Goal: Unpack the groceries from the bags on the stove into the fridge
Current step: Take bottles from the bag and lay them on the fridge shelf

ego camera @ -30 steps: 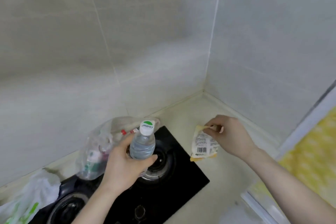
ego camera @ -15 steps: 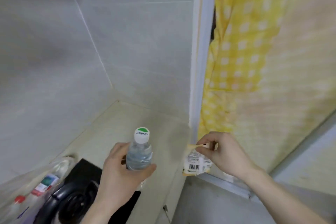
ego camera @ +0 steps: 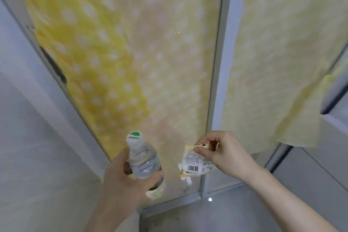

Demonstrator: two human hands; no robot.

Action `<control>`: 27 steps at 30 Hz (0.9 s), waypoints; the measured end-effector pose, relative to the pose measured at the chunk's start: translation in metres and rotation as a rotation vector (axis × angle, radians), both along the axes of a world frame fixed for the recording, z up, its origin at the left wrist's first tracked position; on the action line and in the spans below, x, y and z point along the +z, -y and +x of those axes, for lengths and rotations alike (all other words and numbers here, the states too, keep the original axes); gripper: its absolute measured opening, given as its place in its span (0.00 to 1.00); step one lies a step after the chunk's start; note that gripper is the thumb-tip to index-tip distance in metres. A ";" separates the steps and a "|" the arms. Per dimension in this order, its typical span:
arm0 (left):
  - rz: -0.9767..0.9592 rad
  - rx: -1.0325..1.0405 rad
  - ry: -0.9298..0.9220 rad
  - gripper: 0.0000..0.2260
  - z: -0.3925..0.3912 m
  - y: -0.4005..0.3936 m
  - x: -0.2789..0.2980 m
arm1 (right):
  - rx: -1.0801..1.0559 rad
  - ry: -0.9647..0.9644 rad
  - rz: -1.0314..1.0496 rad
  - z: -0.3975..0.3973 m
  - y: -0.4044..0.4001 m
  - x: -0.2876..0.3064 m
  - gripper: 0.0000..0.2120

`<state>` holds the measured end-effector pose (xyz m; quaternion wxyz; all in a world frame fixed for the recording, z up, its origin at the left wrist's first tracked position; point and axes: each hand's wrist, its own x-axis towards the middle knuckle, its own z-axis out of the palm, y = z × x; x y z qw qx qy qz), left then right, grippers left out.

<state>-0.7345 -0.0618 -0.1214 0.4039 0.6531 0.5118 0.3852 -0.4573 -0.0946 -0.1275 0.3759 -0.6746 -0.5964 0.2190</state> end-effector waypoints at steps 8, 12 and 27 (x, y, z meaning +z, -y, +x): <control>0.022 -0.465 -0.127 0.26 0.111 -0.088 0.002 | -0.465 0.072 0.002 0.068 0.040 0.017 0.04; 0.052 -0.650 -0.208 0.28 0.163 -0.115 0.003 | -0.718 0.092 -0.006 0.081 0.073 0.027 0.06; -0.073 -1.258 -0.218 0.27 0.366 -0.075 0.003 | -1.182 0.176 -0.008 0.180 0.184 0.045 0.04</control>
